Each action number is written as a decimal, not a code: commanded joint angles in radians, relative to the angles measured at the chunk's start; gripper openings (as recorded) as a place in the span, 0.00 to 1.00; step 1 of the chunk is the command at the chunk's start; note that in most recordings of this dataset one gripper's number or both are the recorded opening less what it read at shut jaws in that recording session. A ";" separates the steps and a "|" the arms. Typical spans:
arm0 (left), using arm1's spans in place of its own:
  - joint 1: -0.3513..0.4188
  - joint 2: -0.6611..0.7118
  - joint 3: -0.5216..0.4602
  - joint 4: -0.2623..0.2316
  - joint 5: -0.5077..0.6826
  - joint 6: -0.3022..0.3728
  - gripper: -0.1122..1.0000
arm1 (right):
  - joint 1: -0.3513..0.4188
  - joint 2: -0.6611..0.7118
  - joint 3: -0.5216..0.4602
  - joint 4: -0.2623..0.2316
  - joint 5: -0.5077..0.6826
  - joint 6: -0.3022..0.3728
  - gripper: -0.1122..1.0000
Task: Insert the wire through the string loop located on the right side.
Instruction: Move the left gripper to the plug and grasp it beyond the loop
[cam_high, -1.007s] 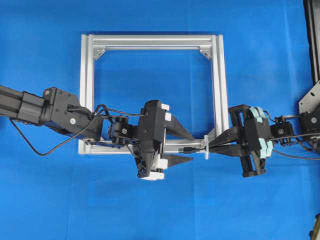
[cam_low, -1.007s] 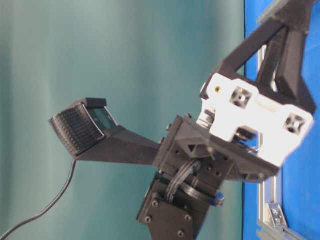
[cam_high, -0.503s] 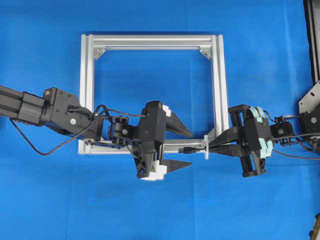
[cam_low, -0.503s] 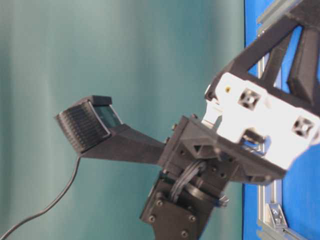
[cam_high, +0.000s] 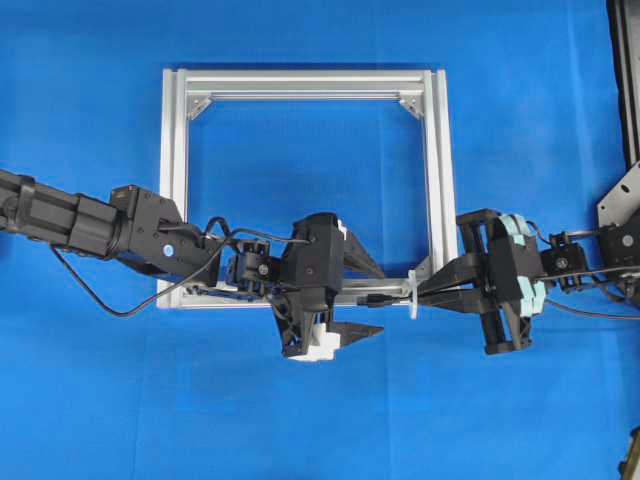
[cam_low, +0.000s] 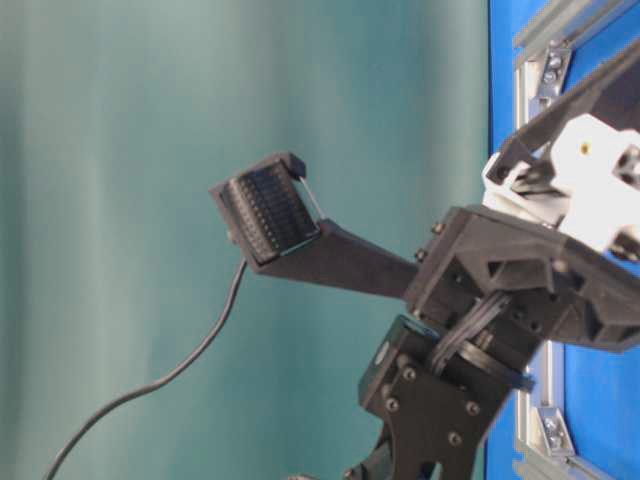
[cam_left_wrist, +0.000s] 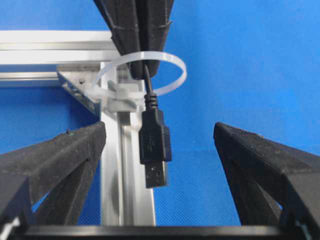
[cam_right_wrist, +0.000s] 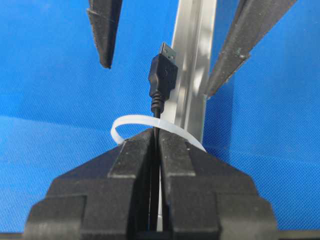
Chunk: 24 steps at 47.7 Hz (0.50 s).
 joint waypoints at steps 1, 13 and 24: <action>0.006 -0.020 -0.018 0.002 -0.003 0.002 0.92 | -0.003 -0.006 -0.014 0.003 -0.008 0.000 0.07; 0.009 -0.017 -0.021 0.002 0.006 0.002 0.91 | -0.003 -0.006 -0.014 0.003 -0.008 0.000 0.07; 0.012 -0.014 -0.023 0.002 0.015 0.002 0.91 | -0.003 -0.006 -0.014 0.003 -0.008 0.000 0.07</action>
